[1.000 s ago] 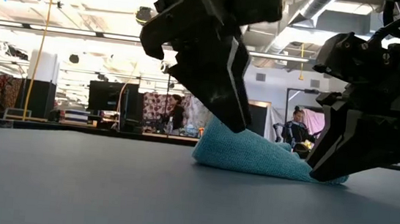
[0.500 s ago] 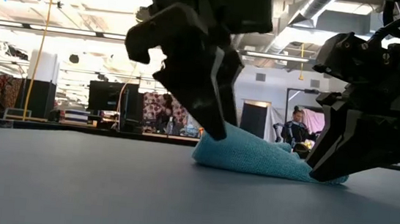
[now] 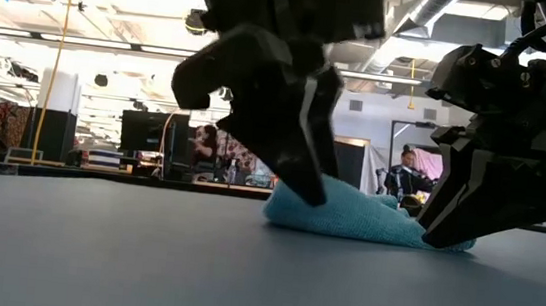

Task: Roll towel
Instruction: Roll the blue microfiber towel

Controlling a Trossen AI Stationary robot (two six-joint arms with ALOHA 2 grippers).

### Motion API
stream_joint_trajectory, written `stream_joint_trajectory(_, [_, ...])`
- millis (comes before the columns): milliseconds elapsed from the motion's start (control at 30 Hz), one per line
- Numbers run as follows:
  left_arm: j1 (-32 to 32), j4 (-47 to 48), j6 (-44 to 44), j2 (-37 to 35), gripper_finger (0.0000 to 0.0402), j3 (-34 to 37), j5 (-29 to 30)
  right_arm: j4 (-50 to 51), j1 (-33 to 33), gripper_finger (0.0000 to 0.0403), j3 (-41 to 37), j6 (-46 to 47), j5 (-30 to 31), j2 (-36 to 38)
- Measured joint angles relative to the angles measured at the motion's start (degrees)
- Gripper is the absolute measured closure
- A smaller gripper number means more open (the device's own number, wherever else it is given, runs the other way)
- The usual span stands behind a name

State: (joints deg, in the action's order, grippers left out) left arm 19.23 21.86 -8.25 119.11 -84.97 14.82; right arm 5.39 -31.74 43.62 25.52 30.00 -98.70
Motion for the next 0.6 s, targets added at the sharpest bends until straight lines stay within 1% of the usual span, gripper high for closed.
stream_joint_trajectory(167, [1.19,-1.85,-4.34,-0.17,0.0152,0.00,3.57,0.15,0.01,0.0264,0.02,0.02,0.00,0.00])
stream_joint_trajectory(333, [1.31,-2.53,-5.63,-0.42,0.0152,0.00,2.70,0.15,0.01,0.0264,0.02,0.02,0.02,0.00])
stream_joint_trajectory(433, [1.08,-2.33,-4.32,-0.42,0.0152,0.00,0.25,0.15,0.01,0.0264,0.02,0.02,0.02,0.00])
stream_joint_trajectory(533, [0.27,-1.52,-1.74,-0.20,0.0152,0.00,-4.37,0.15,0.01,0.0264,0.02,0.02,0.02,0.00])
stream_joint_trajectory(600, [-0.29,0.11,0.11,-0.05,0.0152,0.00,-5.49,0.13,0.01,0.0264,0.02,0.02,0.02,0.00])
